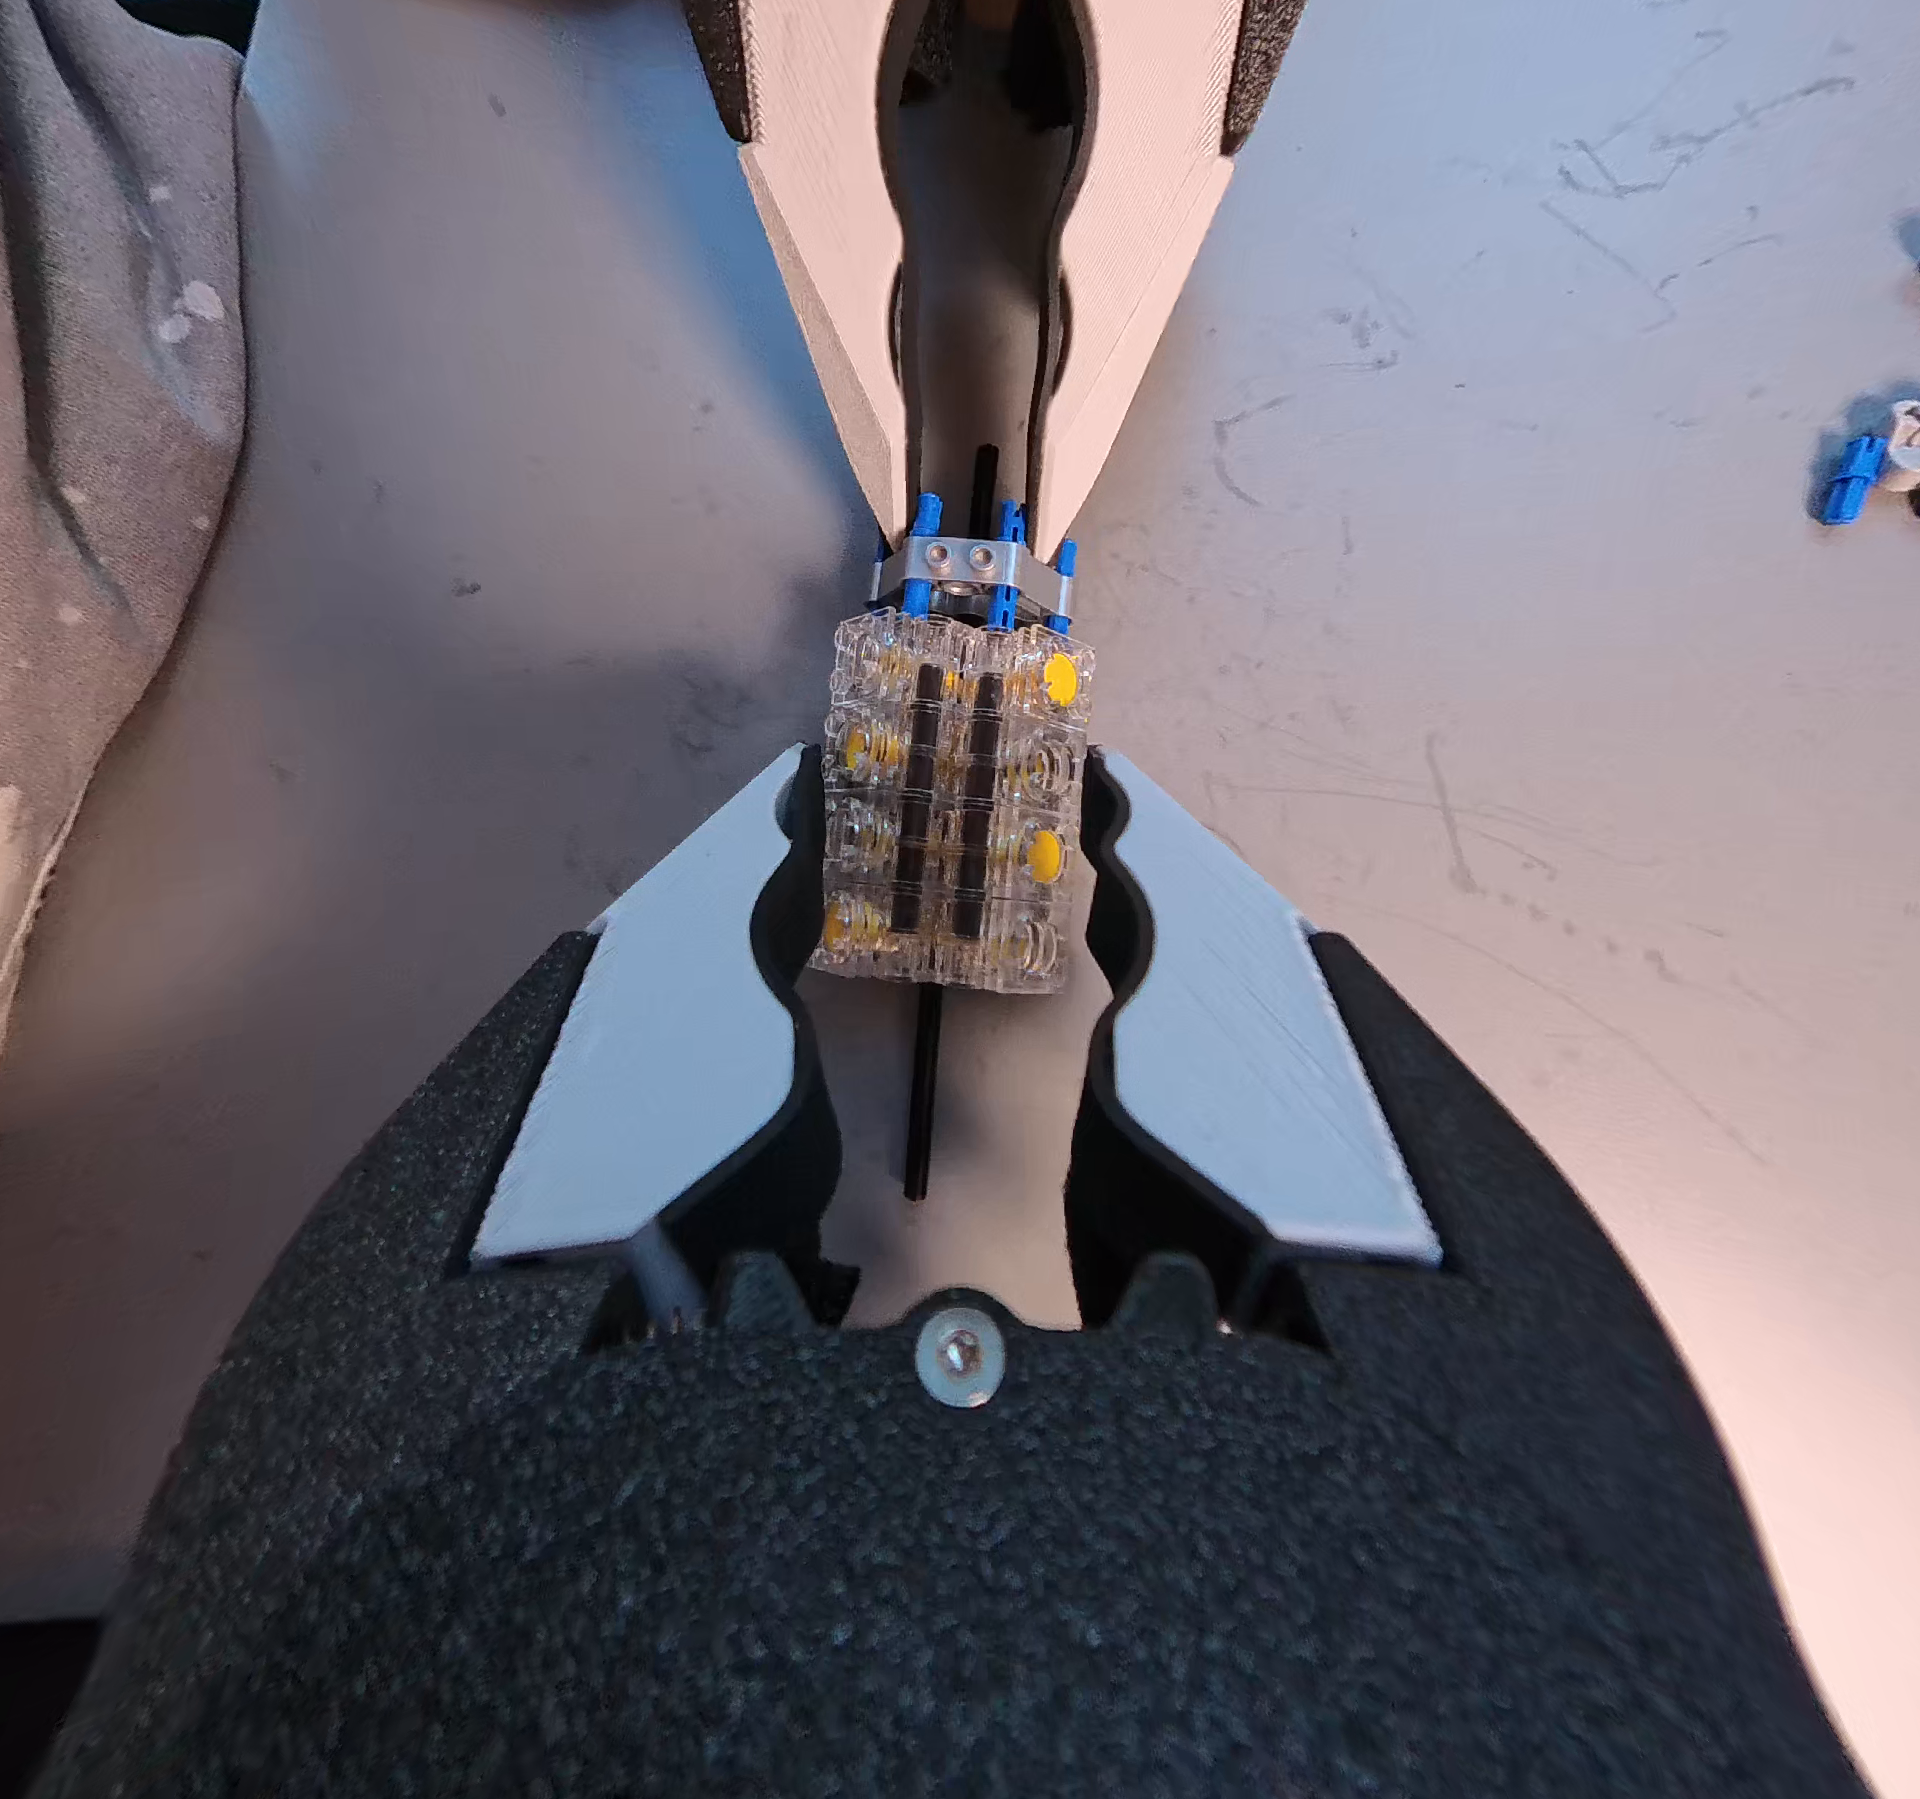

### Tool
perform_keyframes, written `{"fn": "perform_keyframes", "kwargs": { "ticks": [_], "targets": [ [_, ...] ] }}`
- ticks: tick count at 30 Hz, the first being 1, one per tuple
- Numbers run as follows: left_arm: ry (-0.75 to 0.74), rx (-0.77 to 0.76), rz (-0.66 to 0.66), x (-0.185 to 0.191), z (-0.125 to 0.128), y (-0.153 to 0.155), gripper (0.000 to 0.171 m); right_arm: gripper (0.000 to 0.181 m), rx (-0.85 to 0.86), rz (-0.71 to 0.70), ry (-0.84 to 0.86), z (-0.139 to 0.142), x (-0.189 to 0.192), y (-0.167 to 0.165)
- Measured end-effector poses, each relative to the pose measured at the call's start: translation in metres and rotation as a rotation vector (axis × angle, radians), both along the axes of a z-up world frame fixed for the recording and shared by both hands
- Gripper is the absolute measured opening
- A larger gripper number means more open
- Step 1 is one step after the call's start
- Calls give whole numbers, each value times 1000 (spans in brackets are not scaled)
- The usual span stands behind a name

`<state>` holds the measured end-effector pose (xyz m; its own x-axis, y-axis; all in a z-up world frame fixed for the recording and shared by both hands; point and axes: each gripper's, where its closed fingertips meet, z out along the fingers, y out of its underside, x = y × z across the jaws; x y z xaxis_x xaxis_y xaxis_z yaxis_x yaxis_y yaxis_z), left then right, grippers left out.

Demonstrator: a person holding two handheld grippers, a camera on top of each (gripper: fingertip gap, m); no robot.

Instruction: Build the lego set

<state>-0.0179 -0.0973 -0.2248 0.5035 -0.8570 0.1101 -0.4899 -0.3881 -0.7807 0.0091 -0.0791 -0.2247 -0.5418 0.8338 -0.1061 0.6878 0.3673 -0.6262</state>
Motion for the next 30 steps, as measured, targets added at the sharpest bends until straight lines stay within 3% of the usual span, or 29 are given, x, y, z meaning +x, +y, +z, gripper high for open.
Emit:
{"fn": "perform_keyframes", "kwargs": {
  "ticks": [11, 16, 30],
  "targets": [
    [-19, -34, 22, 1, 0, 1, 19, 46, 1, 10, 26, 0, 2, 0],
    [-72, -111, 52, 1, 1, 2, 19, 46, 77, 26, 35, -1, 1, 1],
    [-46, -124, 55, 3, -2, -1, 18, 46, 181, 47, 11, -1, 0, 0]
  ]
}}
